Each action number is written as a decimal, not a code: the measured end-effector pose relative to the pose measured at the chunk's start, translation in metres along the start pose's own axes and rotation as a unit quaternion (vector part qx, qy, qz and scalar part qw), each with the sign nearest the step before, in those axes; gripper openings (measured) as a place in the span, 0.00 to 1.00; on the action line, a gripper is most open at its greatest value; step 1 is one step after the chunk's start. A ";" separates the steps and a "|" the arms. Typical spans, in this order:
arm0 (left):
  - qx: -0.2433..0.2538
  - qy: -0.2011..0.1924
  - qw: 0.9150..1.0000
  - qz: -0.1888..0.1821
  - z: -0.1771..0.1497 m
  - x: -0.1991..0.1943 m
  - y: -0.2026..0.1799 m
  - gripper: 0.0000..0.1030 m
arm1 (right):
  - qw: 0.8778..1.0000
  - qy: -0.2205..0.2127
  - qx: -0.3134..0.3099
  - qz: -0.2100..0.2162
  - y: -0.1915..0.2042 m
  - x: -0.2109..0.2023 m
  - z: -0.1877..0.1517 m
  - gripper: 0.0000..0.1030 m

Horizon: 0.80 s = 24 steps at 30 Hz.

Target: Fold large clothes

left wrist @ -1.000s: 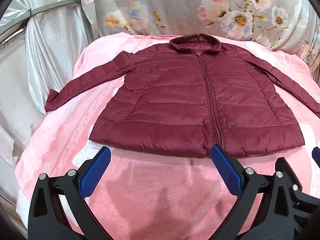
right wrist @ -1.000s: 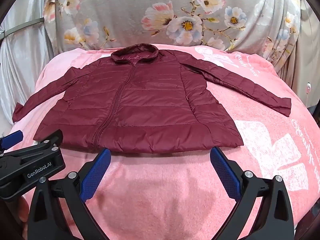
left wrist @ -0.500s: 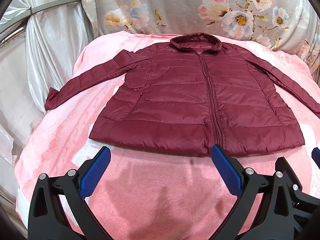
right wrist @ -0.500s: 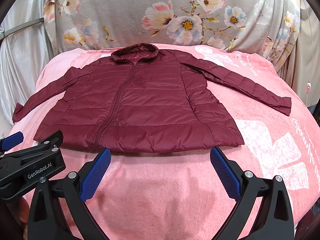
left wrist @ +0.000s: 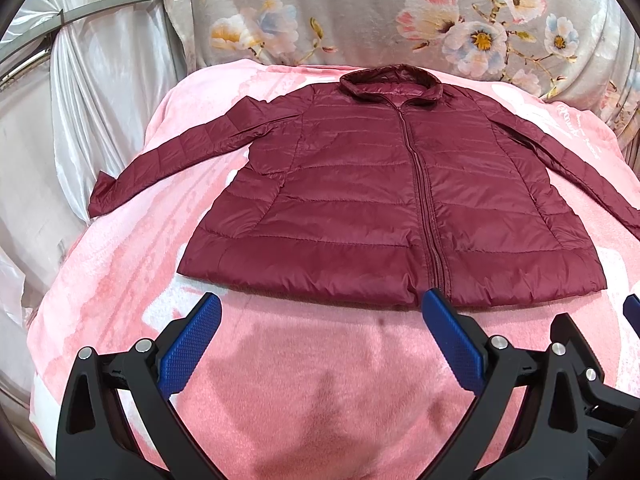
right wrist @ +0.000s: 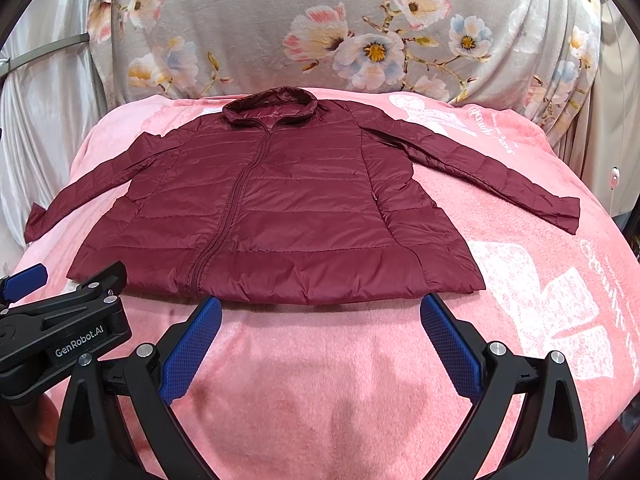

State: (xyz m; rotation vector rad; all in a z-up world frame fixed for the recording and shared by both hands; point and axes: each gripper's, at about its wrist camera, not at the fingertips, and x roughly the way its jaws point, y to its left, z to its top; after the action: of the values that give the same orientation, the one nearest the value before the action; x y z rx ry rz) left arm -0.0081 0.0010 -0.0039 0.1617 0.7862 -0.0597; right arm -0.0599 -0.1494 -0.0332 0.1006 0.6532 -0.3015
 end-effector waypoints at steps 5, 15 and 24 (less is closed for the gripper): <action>0.000 0.002 1.000 -0.001 0.000 -0.001 0.001 0.95 | 1.000 0.000 0.000 0.001 0.000 0.000 0.000 0.95; -0.001 0.002 1.000 -0.001 0.000 -0.002 0.002 0.95 | 1.000 -0.001 -0.002 0.000 0.001 -0.001 0.000 0.95; -0.002 0.002 1.000 -0.001 0.000 -0.005 0.005 0.95 | 1.000 0.000 -0.002 -0.001 0.002 -0.001 0.000 0.95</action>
State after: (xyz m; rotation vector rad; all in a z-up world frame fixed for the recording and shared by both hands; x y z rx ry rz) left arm -0.0112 0.0062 -0.0001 0.1577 0.7895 -0.0599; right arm -0.0602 -0.1467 -0.0324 0.0963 0.6536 -0.3012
